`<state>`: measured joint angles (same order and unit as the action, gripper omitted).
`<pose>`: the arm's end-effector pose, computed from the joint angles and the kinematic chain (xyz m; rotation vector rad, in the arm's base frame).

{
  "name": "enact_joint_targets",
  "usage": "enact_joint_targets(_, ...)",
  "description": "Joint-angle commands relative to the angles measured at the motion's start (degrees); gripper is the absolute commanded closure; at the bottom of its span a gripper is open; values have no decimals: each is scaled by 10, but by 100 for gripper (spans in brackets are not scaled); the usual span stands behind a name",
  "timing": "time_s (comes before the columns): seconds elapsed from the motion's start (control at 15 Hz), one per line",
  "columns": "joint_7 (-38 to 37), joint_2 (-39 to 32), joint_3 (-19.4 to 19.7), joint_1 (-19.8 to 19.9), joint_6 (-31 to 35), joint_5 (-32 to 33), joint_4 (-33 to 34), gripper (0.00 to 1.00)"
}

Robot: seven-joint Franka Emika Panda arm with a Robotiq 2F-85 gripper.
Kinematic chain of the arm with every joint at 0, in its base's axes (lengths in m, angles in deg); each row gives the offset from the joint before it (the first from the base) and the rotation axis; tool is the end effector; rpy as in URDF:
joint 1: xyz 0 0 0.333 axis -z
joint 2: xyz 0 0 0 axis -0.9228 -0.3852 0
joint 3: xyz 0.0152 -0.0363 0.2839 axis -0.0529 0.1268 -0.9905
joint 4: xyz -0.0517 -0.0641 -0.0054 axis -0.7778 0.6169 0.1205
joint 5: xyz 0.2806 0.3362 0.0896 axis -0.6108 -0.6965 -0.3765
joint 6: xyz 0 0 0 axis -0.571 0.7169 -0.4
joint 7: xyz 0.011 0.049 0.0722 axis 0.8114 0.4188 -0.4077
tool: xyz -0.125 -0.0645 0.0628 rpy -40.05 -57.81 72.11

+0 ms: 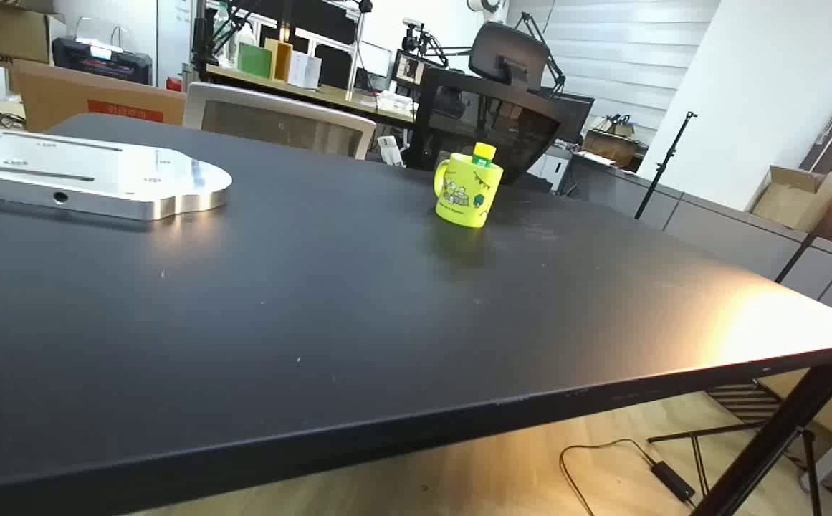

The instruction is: Put the gluestick on the table

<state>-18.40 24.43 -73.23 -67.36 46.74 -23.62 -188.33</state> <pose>0.5183 0.0901 0.4758 2.9129 -0.0412 -0.0079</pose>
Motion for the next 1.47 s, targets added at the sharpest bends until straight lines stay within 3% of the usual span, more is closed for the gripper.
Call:
enact_joint_targets(0.0, -3, -2, 13, -15, -1, 4, 2, 0)
enact_joint_targets(0.53, -3, -2, 13, -15, 0, 4, 2, 0)
enact_joint_targets(0.67, 11, -30, 22, -13, 3, 5, 23, 0)
enact_joint_targets(1.07, 78, -175, 62, -8, 119, -2, 104, 0)
enact_joint_targets(1.4, 67, -308, 66, -26, 178, -43, 201, 0)
